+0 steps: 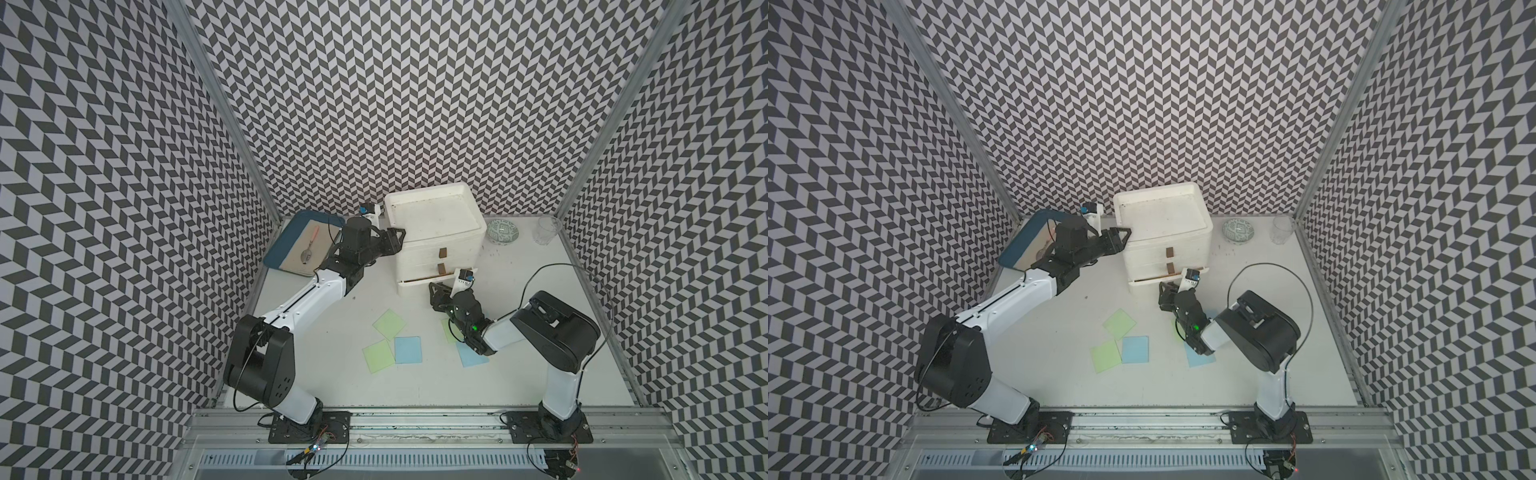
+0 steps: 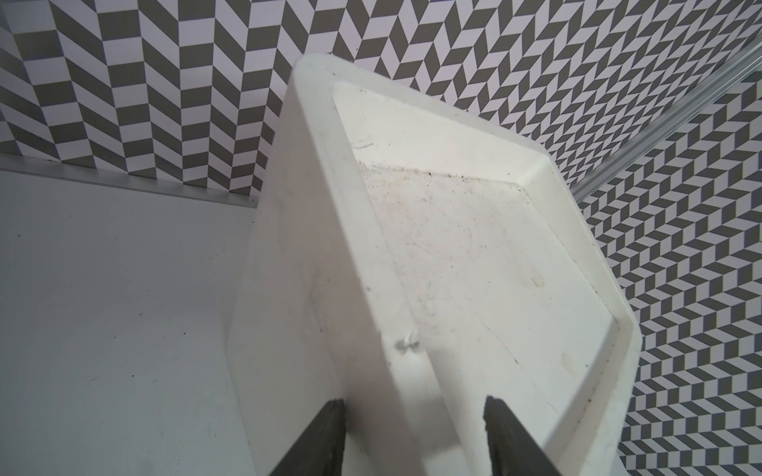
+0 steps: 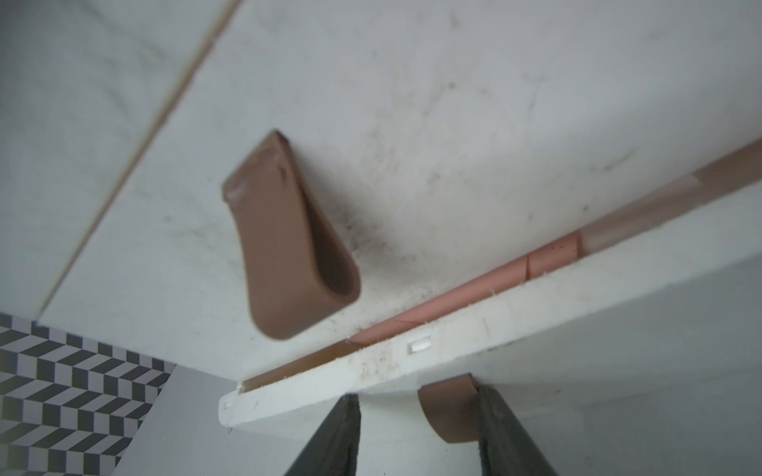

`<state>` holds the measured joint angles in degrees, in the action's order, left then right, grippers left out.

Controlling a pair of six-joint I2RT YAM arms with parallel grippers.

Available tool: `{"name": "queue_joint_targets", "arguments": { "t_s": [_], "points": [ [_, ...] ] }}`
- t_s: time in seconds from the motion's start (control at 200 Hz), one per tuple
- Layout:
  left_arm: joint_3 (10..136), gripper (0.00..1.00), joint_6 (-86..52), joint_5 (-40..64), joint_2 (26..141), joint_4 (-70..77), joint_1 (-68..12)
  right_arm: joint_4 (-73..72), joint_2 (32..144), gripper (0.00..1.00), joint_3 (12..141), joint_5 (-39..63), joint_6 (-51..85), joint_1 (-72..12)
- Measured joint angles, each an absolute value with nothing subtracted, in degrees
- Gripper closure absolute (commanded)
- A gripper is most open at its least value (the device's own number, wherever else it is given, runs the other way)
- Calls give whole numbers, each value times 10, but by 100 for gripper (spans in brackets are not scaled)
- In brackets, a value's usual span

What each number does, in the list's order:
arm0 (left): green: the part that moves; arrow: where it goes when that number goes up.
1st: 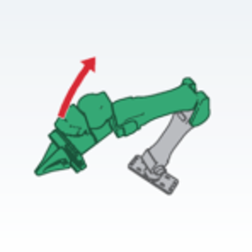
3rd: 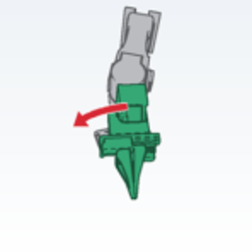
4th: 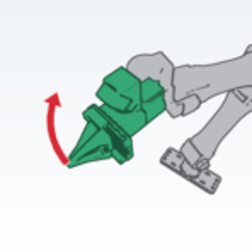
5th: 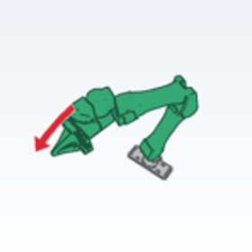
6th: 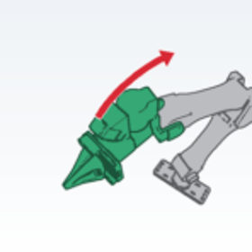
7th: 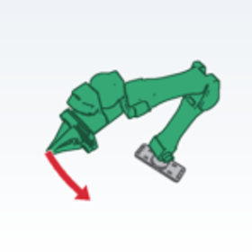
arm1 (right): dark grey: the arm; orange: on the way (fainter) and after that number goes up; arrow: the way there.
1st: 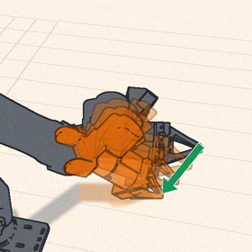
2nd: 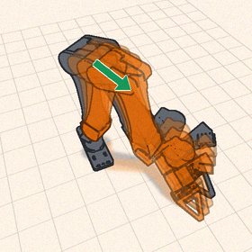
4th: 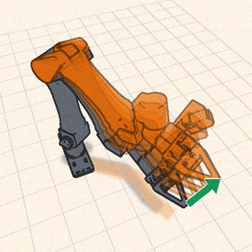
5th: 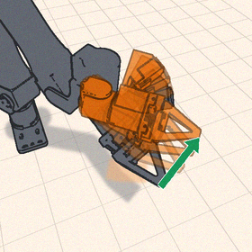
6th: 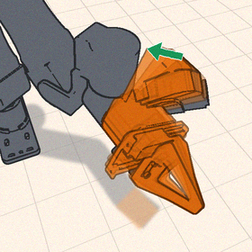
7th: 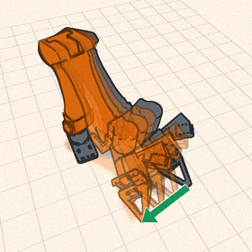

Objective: Please put the sticky notes in the drawer by color
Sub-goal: Close the drawer in the storage box.

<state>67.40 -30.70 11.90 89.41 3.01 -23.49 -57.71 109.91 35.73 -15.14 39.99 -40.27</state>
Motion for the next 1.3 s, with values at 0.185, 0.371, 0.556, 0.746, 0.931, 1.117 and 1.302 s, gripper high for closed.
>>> {"name": "queue_joint_targets", "arguments": {
  "t_s": [0.185,0.371,0.556,0.746,0.931,1.117,1.302],
  "points": [
    [674,44,-307,121,894,30,-235,-636,1142,52,367,-162,401,-403],
    [664,44,-307,123,885,31,-236,-652,1152,52,370,-176,401,-408],
    [629,44,-312,131,865,61,-240,-680,1175,52,382,-188,401,-409],
    [594,43,-310,131,844,91,-240,-676,1171,51,381,-182,411,-411],
    [537,42,-300,131,809,134,-242,-630,1089,49,343,-130,427,-418],
    [504,41,-284,130,801,185,-244,-541,988,47,320,-43,431,-405],
    [486,41,-272,143,803,215,-244,-436,947,47,335,115,425,-333]
  ]
}}
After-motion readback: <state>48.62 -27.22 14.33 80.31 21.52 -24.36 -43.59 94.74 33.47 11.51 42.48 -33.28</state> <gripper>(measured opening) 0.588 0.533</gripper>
